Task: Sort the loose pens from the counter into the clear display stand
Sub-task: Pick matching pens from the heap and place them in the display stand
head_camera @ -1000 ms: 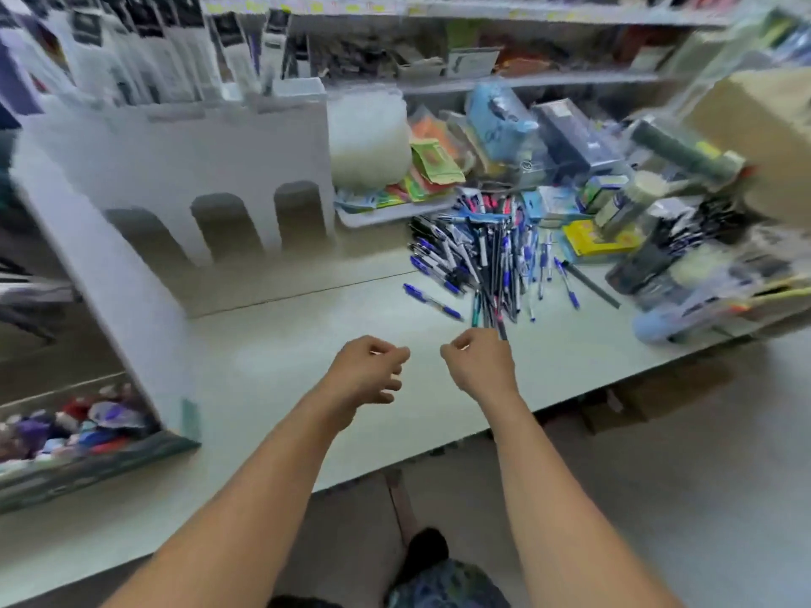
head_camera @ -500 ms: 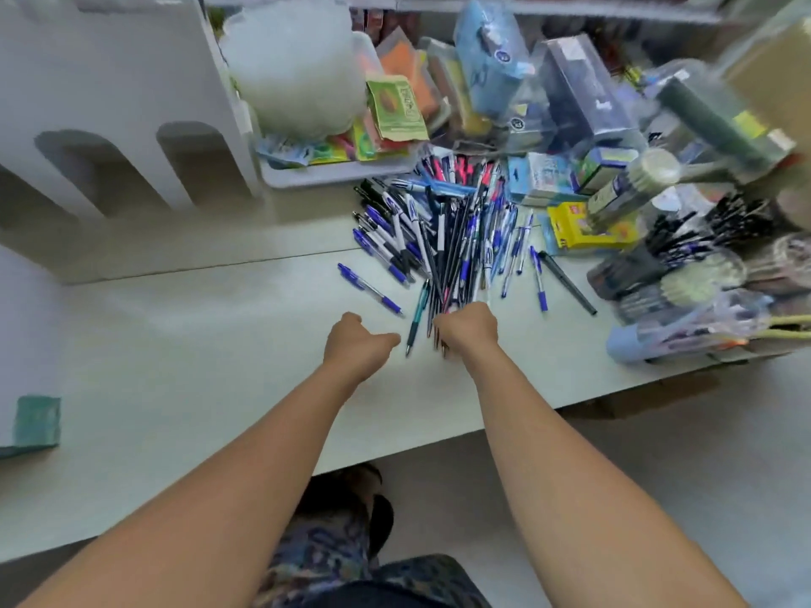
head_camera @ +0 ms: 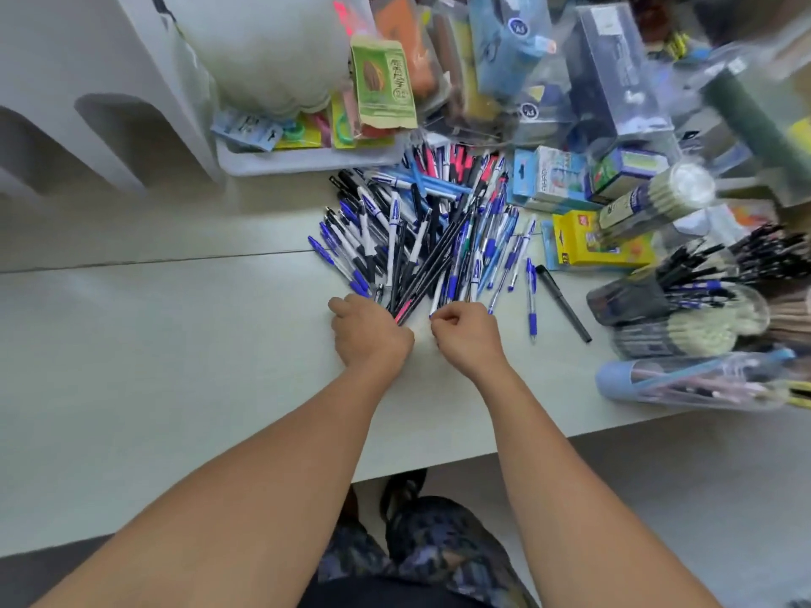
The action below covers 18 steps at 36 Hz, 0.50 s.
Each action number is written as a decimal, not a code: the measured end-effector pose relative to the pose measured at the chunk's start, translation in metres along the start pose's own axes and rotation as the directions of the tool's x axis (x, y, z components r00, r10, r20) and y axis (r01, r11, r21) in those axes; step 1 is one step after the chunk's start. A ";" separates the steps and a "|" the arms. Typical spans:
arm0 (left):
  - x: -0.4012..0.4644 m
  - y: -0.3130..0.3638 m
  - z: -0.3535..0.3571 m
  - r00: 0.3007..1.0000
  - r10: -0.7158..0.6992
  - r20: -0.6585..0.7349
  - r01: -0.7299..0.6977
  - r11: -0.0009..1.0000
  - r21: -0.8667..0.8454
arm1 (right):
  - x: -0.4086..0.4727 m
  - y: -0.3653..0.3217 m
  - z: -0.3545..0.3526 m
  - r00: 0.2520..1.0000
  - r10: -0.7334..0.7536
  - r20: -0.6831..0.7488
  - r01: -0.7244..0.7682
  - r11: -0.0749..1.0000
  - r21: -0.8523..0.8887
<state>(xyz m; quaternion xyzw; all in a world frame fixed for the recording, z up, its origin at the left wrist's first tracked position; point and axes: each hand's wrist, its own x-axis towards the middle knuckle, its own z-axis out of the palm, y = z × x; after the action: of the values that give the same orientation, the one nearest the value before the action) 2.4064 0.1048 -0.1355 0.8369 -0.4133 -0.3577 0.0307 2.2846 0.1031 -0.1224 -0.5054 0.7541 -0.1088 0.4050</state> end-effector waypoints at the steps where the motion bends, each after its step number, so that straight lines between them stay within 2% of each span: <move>1: 0.001 -0.001 0.000 1.000 0.021 0.005 -0.021 0.999 0.035 | 0.002 0.001 0.000 1.000 -0.009 0.014 0.009 1.000 0.015; 7: 0.009 -0.006 -0.004 0.995 0.092 -0.028 -0.082 0.960 0.269 | 0.006 0.011 0.003 0.987 -0.102 0.125 0.100 0.995 0.022; 9: 0.013 -0.010 -0.007 0.992 0.127 -0.009 -0.118 0.946 0.303 | 0.007 0.014 0.003 0.984 -0.081 0.160 0.078 0.997 0.026; 11: 0.014 -0.015 -0.010 0.988 0.154 -0.001 -0.147 0.942 0.302 | 0.011 0.014 0.003 0.982 -0.022 0.189 0.007 0.997 0.077; 13: 0.014 -0.020 -0.011 0.985 0.174 0.014 -0.170 0.936 0.307 | 0.014 0.006 0.002 0.967 0.061 0.246 -0.115 0.971 0.210; 15: 0.011 -0.024 -0.012 0.982 0.185 0.031 -0.186 0.933 0.309 | 0.015 -0.008 0.000 0.931 0.156 0.329 -0.275 0.893 0.355; 18: 0.003 -0.033 -0.011 0.979 0.191 0.078 -0.206 0.930 0.305 | 0.019 -0.024 -0.001 0.877 0.266 0.400 -0.439 0.781 0.445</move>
<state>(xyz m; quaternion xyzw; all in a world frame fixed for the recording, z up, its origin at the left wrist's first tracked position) 2.4362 0.1214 -0.1404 0.7765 -0.5473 -0.3029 -0.0754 2.2970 0.0754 -0.1181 -0.2344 0.7028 -0.1485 0.6550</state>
